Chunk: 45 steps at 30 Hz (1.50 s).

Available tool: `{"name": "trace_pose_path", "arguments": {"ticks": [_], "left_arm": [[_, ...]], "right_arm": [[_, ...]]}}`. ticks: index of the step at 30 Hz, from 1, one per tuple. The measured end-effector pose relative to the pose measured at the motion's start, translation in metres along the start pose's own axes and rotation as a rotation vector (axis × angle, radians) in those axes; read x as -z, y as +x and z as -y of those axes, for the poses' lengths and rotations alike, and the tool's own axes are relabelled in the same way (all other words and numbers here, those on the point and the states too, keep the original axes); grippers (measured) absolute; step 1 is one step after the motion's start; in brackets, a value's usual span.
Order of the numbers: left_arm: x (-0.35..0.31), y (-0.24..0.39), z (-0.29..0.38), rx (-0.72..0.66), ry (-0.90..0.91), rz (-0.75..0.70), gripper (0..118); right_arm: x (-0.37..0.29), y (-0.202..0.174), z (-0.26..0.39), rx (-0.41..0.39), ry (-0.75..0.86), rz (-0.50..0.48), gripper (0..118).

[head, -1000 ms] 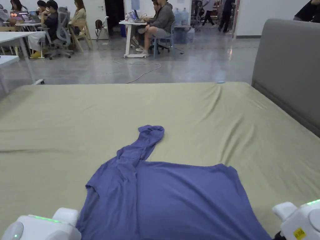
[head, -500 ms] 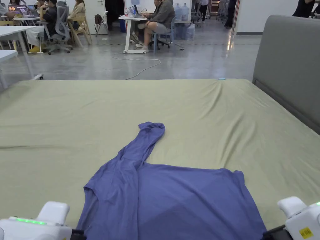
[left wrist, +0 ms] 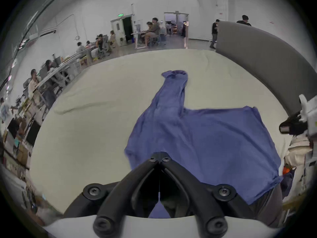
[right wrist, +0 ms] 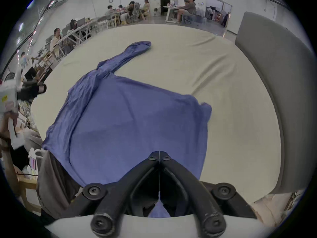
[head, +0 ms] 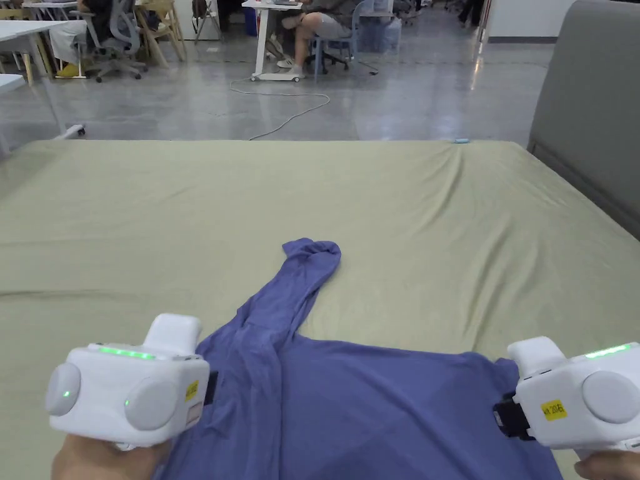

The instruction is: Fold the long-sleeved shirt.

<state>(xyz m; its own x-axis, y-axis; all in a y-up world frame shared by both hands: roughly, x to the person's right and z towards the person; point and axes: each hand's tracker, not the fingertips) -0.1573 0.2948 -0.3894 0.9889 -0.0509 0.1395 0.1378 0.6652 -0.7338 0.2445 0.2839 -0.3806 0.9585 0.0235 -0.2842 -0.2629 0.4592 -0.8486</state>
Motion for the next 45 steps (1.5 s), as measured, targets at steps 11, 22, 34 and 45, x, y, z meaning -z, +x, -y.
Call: {"name": "trace_pose_path", "arguments": {"ticks": [11,22,34,45], "left_arm": [[0.223,0.038,-0.239,-0.068,0.05,0.134,0],[0.389,0.081,-0.286,0.048,-0.12,0.048,99],[0.367,0.068,-0.291,0.013,-0.141,0.019,3],[0.144,0.026,-0.236,0.052,0.09,0.026,3]], "right_arm": [[0.042,0.007,-0.013,0.037,-0.009,-0.057,0],[0.05,0.028,0.007,0.081,-0.016,-0.07,0],[0.059,0.034,0.009,0.124,-0.026,-0.029,0],[0.044,0.018,0.002,0.045,-0.032,0.046,0]]}}
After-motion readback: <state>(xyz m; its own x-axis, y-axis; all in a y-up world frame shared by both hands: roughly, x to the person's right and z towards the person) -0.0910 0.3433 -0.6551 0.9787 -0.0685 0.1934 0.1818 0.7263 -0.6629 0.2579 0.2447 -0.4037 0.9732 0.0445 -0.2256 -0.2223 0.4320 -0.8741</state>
